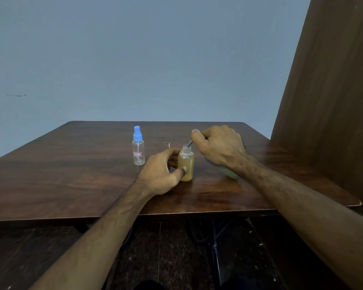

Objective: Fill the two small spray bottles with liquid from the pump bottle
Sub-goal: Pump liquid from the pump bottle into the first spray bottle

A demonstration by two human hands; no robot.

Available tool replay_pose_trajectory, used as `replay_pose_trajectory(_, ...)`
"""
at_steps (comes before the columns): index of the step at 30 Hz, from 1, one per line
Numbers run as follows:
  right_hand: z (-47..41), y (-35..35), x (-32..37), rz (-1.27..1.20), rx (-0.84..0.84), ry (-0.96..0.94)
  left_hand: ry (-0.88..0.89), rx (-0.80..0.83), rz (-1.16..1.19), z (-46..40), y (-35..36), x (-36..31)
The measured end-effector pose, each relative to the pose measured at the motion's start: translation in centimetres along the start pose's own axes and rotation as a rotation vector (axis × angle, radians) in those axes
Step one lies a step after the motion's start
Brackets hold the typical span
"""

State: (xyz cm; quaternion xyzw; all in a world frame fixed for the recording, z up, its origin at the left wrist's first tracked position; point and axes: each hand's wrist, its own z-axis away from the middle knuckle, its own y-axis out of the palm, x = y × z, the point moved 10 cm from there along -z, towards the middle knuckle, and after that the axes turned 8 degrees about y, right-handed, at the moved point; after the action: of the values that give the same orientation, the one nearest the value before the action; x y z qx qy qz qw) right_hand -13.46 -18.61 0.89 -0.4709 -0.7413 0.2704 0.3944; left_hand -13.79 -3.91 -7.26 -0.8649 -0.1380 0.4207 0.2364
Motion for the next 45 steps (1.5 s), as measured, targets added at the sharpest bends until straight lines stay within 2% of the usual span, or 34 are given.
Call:
replay_pose_trajectory(15, 0.09, 0.04, 0.41, 0.027, -0.021, -0.038, 0.005, -0.004, -0.030, -0.01, -0.13, -0.02)
replay_pose_trajectory(22, -0.23, 0.17, -0.08, -0.002, 0.013, 0.018, -0.008, 0.001, -0.021, 0.05, -0.12, -0.05)
replay_pose_trajectory(38, 0.03, -0.13, 0.53, 0.002, 0.018, -0.031, -0.005, 0.008, -0.030, 0.03, -0.10, -0.17)
replay_pose_trajectory(45, -0.29, -0.09, -0.12, -0.026, 0.004, 0.005, -0.007, 0.008, -0.029, 0.07, -0.06, 0.01)
